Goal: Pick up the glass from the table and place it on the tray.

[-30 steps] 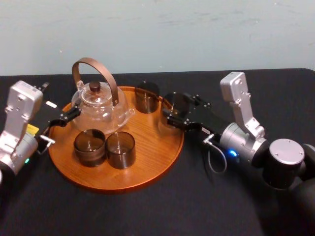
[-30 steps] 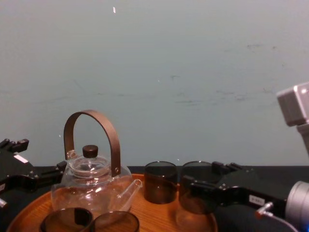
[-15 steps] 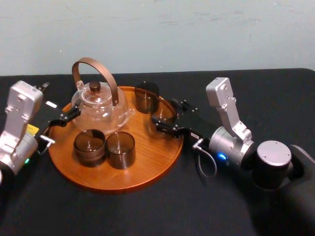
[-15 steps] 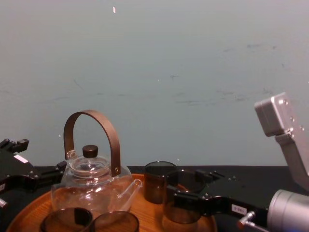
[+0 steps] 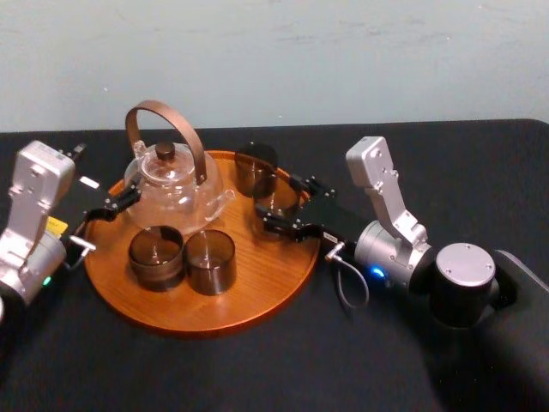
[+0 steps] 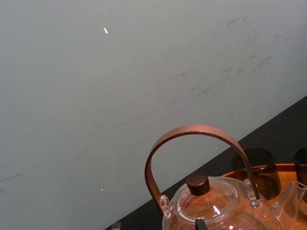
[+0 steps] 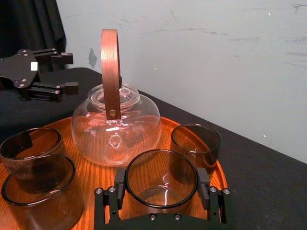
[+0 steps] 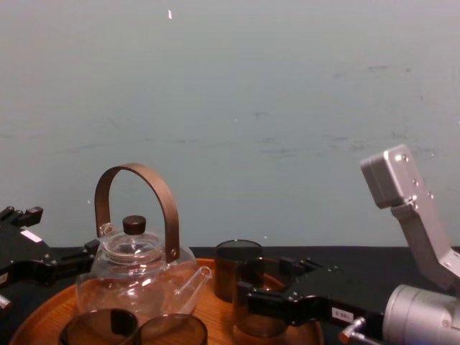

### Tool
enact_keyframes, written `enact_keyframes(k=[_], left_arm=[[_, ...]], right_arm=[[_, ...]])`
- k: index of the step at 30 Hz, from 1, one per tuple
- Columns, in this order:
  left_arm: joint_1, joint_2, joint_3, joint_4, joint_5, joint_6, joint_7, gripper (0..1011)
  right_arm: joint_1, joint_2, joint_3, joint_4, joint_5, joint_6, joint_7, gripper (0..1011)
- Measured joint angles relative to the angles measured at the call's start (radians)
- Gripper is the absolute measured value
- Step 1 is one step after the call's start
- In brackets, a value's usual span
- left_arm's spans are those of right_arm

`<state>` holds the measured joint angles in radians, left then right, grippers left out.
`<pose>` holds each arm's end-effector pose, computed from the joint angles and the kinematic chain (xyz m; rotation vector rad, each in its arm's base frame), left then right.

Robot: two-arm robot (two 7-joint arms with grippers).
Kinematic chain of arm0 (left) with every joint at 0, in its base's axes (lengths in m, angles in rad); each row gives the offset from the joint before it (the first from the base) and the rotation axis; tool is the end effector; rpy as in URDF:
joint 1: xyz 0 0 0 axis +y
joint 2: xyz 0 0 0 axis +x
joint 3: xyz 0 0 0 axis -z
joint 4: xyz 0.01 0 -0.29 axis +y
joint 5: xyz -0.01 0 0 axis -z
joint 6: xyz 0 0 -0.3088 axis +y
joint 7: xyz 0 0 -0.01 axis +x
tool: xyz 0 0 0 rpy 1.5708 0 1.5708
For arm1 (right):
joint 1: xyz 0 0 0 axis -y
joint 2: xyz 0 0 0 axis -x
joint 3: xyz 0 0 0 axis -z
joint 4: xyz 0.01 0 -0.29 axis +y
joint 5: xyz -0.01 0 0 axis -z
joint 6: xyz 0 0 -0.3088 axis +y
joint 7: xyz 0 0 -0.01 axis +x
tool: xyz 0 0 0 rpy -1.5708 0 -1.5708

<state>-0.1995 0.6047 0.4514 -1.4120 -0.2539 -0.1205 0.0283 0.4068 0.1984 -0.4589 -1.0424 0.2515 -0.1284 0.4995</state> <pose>0.3581 0.0827 -0.3023 0.3045 -0.2850 1.2480 0.4188 0.0314 -0.3354 -0.1378 0.0075 -0.7663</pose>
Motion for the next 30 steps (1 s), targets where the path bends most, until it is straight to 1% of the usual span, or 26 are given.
enact_keyframes(k=[15, 21, 30], left_arm=[[0.0, 0.0, 0.0, 0.0, 0.0, 0.0, 0.0, 1001], [0.0, 0.0, 0.0, 0.0, 0.0, 0.0, 0.0, 1001], [0.0, 0.0, 0.0, 0.0, 0.0, 0.0, 0.0, 1001]], right_arm=[[0.023, -0.018, -0.012, 0.042, -0.022, -0.01, -0.004, 900], [0.024, -0.019, -0.016, 0.042, -0.037, -0.011, -0.016, 900], [0.024, -0.019, -0.015, 0.041, -0.036, -0.011, -0.015, 900]])
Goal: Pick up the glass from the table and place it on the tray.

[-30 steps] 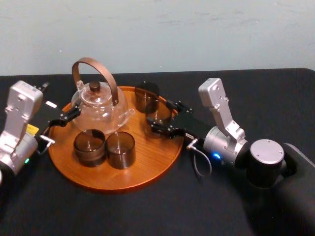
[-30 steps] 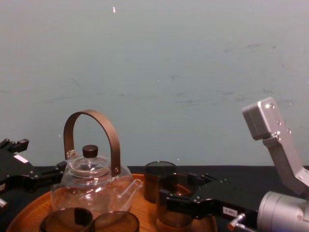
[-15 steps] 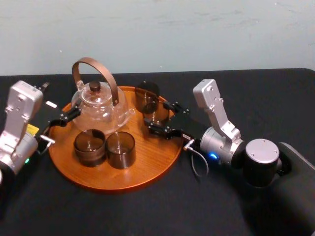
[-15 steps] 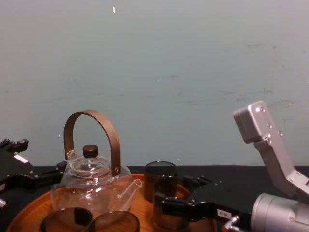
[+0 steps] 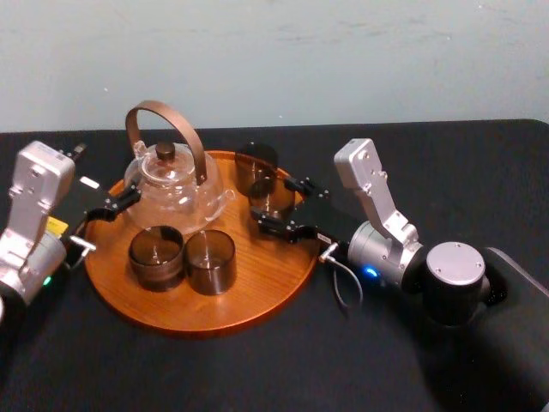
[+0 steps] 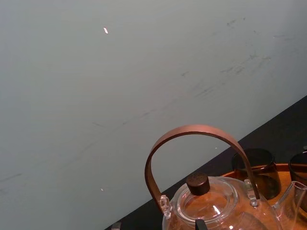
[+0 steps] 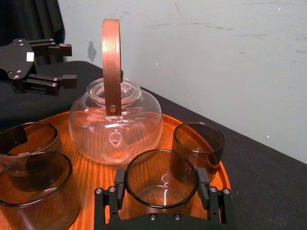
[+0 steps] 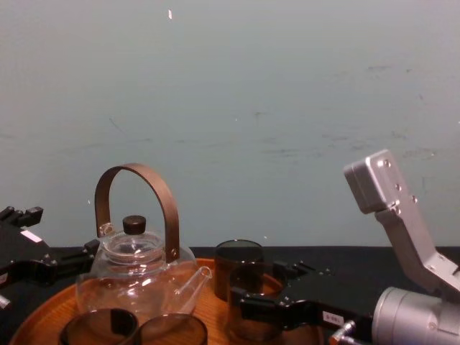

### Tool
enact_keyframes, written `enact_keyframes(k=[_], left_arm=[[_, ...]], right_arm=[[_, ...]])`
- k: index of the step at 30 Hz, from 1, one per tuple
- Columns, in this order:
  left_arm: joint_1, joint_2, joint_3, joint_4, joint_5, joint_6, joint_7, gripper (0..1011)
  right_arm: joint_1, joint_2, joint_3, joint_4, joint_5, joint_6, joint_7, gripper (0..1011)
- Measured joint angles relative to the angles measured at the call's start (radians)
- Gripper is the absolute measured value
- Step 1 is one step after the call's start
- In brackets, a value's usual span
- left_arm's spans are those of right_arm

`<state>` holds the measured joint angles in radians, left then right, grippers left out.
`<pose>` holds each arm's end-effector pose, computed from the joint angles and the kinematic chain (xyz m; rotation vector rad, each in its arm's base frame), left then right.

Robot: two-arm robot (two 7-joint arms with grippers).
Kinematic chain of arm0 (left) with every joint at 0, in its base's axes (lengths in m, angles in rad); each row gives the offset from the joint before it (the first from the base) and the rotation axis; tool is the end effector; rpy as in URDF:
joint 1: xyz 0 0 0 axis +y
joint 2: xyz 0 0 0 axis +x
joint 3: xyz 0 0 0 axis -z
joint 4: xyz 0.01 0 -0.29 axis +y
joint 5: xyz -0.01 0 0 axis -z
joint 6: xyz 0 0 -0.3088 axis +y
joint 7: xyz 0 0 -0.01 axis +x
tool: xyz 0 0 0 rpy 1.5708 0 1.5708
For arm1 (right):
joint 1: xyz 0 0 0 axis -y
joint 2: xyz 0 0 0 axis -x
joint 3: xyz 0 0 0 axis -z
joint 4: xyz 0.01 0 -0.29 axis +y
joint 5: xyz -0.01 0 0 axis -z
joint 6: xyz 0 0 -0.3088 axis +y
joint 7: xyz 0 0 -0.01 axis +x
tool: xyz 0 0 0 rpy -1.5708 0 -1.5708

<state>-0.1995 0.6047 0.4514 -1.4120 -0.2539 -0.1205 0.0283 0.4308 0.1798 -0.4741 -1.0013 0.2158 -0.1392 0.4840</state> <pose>0.3581 0.0827 -0.3023 0.3045 -0.2850 1.2480 0.4235 0.0388 -0.3379 -0.1673 -0.0127 -0.7658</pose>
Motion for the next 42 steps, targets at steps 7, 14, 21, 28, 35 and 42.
enact_keyframes(k=[7, 14, 21, 28, 35, 42], left_arm=[[0.0, 0.0, 0.0, 0.0, 0.0, 0.0, 0.0, 1001], [0.0, 0.0, 0.0, 0.0, 0.0, 0.0, 0.0, 1001], [0.0, 0.0, 0.0, 0.0, 0.0, 0.0, 0.0, 1001], [0.0, 0.0, 0.0, 0.0, 0.0, 0.0, 0.0, 1001], [0.0, 0.0, 0.0, 0.0, 0.0, 0.0, 0.0, 1001], [0.0, 0.0, 0.0, 0.0, 0.0, 0.0, 0.0, 1001]], right_arm=[[0.0, 0.0, 0.001, -0.001, 0.002, 0.0, 0.001, 1002], [-0.001, 0.001, 0.002, -0.001, 0.003, 0.001, 0.002, 1002], [-0.019, 0.009, 0.015, -0.034, 0.02, -0.005, 0.012, 1002], [-0.06, 0.034, 0.03, -0.124, 0.025, -0.007, -0.004, 1002], [-0.118, 0.063, 0.056, -0.219, 0.033, -0.008, -0.036, 1002], [-0.166, 0.081, 0.104, -0.265, 0.029, -0.014, -0.101, 1002]])
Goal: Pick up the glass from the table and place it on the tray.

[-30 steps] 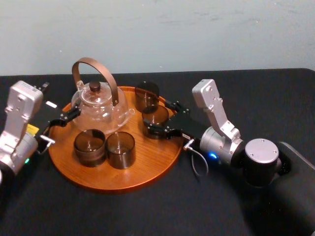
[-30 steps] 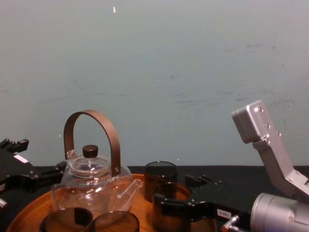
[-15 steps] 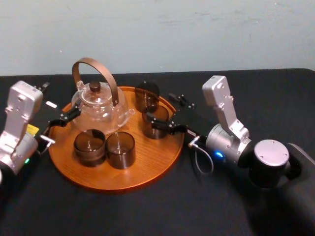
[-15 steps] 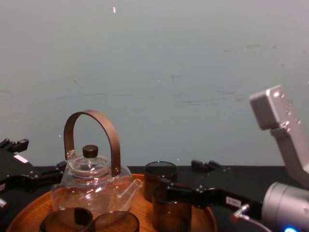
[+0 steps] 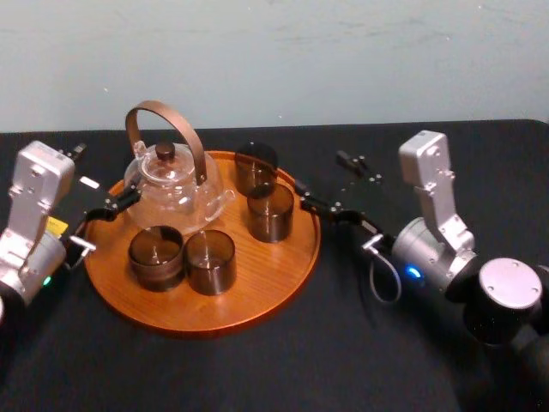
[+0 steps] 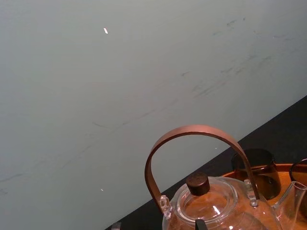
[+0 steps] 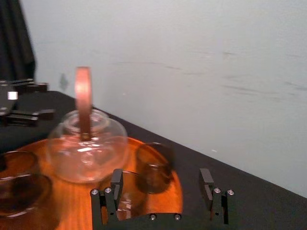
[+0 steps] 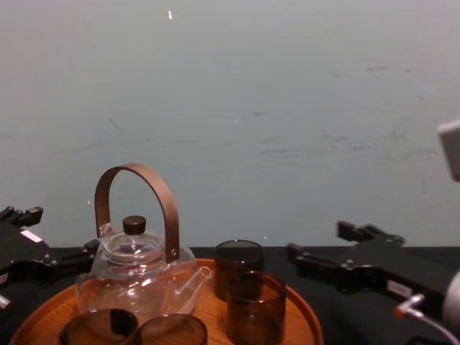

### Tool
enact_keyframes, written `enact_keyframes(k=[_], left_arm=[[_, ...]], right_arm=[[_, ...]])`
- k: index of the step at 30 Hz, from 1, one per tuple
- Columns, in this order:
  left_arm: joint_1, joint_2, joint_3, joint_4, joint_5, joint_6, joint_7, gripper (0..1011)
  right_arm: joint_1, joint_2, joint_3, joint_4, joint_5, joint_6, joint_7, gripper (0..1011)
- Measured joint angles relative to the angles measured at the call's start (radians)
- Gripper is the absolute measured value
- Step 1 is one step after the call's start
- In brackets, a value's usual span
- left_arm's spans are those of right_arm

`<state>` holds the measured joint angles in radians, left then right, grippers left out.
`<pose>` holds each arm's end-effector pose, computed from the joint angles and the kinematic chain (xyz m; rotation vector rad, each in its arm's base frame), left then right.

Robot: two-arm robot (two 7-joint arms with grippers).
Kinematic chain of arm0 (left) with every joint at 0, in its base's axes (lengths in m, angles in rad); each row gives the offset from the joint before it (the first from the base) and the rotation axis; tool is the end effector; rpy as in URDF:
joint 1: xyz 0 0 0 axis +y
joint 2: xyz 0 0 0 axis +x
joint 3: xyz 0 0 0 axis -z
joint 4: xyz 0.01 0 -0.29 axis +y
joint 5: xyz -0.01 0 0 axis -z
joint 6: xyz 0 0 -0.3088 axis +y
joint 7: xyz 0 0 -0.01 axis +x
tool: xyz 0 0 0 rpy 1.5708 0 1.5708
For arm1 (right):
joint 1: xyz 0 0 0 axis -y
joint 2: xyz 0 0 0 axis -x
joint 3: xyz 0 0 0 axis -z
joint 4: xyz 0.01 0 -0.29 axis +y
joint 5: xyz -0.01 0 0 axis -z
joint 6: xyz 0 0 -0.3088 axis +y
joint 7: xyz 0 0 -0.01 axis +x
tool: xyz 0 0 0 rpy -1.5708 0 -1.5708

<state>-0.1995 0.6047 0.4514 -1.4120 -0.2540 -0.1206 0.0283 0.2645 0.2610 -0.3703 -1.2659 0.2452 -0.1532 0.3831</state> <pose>0.3581 0.0827 -0.3023 0.3044 -0.2850 1.2480 0.3874 0.0069 -0.3193 -0.0565 -0.0767 -0.9127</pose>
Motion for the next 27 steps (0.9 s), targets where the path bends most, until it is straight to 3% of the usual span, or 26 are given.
enact_keyframes(k=[16, 22, 27], left_arm=[[0.0, 0.0, 0.0, 0.0, 0.0, 0.0, 0.0, 1001], [0.0, 0.0, 0.0, 0.0, 0.0, 0.0, 0.0, 1002], [0.0, 0.0, 0.0, 0.0, 0.0, 0.0, 0.0, 1001]], right_arm=[[-0.06, 0.032, 0.138, -0.022, 0.01, -0.016, -0.067, 1002], [-0.059, 0.023, 0.166, -0.002, -0.003, -0.015, -0.089, 1002], [-0.058, 0.023, 0.166, -0.001, -0.004, -0.014, -0.09, 1002]])
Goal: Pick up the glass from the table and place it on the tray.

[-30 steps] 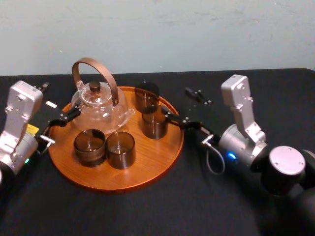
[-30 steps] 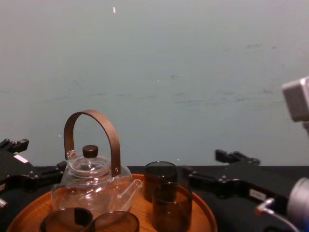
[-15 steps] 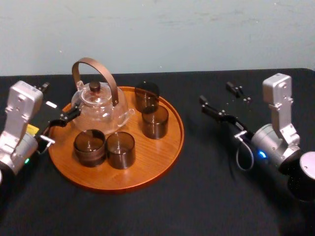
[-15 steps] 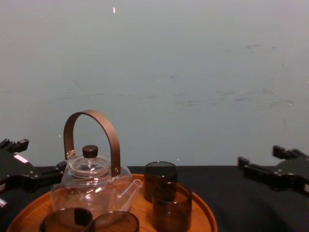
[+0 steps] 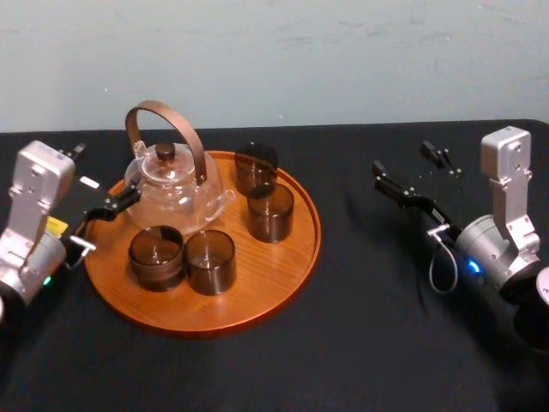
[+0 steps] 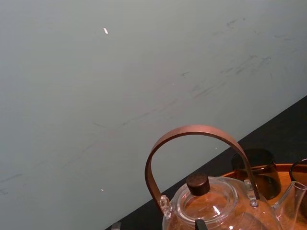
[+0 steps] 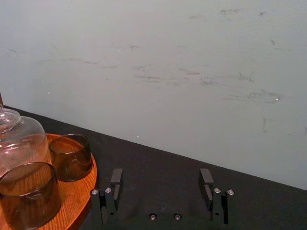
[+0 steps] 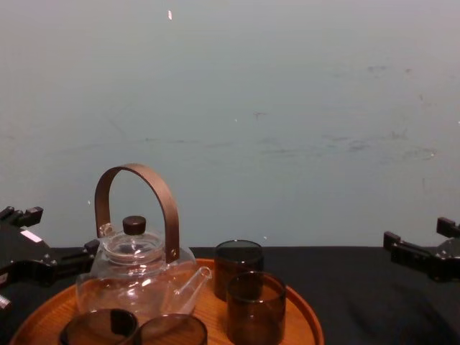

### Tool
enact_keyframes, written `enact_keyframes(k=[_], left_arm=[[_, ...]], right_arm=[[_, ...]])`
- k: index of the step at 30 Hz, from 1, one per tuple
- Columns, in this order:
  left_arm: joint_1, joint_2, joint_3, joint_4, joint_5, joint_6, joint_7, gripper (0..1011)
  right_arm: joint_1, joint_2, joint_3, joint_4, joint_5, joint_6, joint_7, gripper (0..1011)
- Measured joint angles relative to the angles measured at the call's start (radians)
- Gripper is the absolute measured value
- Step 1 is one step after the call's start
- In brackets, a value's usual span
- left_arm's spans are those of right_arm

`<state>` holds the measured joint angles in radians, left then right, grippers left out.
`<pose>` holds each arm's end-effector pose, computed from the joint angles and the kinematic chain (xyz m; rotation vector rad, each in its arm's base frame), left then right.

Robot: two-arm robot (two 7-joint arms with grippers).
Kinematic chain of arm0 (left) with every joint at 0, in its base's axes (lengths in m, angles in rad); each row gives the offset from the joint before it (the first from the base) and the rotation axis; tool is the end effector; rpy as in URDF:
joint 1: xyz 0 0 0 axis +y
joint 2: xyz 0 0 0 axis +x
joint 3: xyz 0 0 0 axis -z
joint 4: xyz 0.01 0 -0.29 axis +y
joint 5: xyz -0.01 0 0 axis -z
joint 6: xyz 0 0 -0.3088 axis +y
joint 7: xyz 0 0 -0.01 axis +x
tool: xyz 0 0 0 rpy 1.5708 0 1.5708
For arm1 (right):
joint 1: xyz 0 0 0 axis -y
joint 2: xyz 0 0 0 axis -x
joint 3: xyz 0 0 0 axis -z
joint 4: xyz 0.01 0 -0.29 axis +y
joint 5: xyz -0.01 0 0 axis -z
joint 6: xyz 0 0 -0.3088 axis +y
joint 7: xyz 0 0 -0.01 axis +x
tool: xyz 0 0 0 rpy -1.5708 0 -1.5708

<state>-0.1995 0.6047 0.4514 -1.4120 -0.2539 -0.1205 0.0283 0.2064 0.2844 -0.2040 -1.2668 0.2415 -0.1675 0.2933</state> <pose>0.3581 0.0827 -0.3023 0.3045 -0.2850 1.2480 0.3797 -0.0502 -0.3243 -0.0462 -0.0714 -1.1621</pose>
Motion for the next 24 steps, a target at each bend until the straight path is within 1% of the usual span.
enact_keyframes(k=[24], left_arm=[[0.0, 0.0, 0.0, 0.0, 0.0, 0.0, 0.0, 1001]], right_arm=[[0.0, 0.002, -0.004, -0.003, 0.0, -0.001, 0.004, 1002]])
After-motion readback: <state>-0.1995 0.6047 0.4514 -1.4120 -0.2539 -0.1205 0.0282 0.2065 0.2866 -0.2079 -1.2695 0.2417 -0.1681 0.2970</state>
